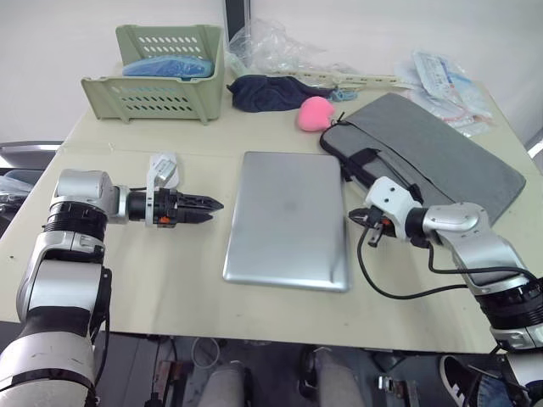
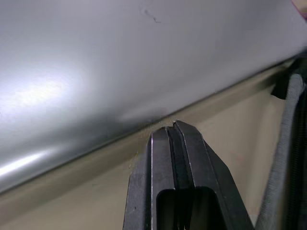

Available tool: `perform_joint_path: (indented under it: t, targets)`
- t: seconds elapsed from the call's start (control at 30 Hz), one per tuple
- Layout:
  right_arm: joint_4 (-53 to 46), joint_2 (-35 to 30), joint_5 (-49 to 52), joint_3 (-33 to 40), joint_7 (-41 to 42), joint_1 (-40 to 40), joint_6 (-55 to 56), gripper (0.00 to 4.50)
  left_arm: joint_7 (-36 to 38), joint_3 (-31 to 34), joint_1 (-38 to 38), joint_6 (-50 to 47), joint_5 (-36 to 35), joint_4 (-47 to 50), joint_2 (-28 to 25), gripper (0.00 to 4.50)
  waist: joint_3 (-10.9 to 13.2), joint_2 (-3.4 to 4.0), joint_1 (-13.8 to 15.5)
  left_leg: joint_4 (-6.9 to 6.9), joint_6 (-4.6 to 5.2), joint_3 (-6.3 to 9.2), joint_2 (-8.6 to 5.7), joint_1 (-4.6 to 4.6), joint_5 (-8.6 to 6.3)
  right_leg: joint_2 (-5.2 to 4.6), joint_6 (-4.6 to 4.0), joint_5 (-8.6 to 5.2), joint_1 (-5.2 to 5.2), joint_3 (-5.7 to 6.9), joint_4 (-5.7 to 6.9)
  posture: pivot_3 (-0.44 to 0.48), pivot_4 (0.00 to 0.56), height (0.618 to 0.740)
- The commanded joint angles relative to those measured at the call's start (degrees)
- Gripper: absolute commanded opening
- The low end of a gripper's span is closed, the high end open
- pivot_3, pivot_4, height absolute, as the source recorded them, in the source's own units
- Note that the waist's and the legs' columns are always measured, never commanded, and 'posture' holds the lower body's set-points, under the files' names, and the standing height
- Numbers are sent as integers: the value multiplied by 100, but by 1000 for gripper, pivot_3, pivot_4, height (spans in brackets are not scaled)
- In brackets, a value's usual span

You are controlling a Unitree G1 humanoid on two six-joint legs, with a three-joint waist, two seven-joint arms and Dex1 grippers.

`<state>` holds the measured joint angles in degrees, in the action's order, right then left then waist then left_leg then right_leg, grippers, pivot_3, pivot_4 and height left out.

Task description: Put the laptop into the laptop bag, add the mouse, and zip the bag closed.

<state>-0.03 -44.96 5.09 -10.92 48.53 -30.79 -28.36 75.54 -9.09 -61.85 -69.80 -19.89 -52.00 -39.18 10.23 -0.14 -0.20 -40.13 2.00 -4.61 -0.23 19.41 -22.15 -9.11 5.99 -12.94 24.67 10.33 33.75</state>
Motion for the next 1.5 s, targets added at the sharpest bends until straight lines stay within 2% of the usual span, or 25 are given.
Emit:
perform_joint_path:
  t: [0.03, 0.43, 0.6, 0.93, 1.27, 1.5]
  targets:
    - [209, 97, -248, -25, -105, -119, 232, 75, -81, 79, -147, 293, 122, -184, 92, 4500, 0, 0, -6, 0, 0, 0, 0, 1, 0, 0, 0, 0, 0, 0, -1, 0, 150, 740]
    - [1020, 692, -708, -255, -31, -505, 1074, 75, -362, 384, -360, 669, 269, -859, 785, 4500, -1, -1, -23, -4, 0, -2, 1, -6, 0, 1, 0, 0, -2, -5, 4, 0, 150, 740]
    - [1235, 928, -806, -319, 11, -647, 1427, 75, -190, 371, -315, 553, 289, -823, 952, 4500, -2, -2, -92, -3, 0, -3, 3, -12, 0, 4, 0, 0, -5, -8, 7, 0, 150, 740]
    - [1160, 1253, -794, -341, 134, -574, 1612, 75, 191, 293, -61, -155, 21, -42, 1058, 4500, -3, -3, -137, -3, -1, 0, 5, -17, 0, 4, 0, 0, -8, -19, 8, 0, 150, 740]
    - [710, 1524, -720, -276, 187, -289, 1258, 75, -352, 957, 233, -673, -152, 381, 1074, 4500, -3, -3, -140, 2, -6, 19, 13, -19, -3, 18, 0, 0, -8, -28, 5, 0, 150, 740]
    - [545, 1595, -732, -230, 208, -159, 1105, 75, -644, 1208, 727, -1299, -523, 1227, 1190, 4500, -4, -2, -140, 2, -17, 46, 24, -23, -9, 41, 0, 0, -7, -49, 4, 0, 150, 740]
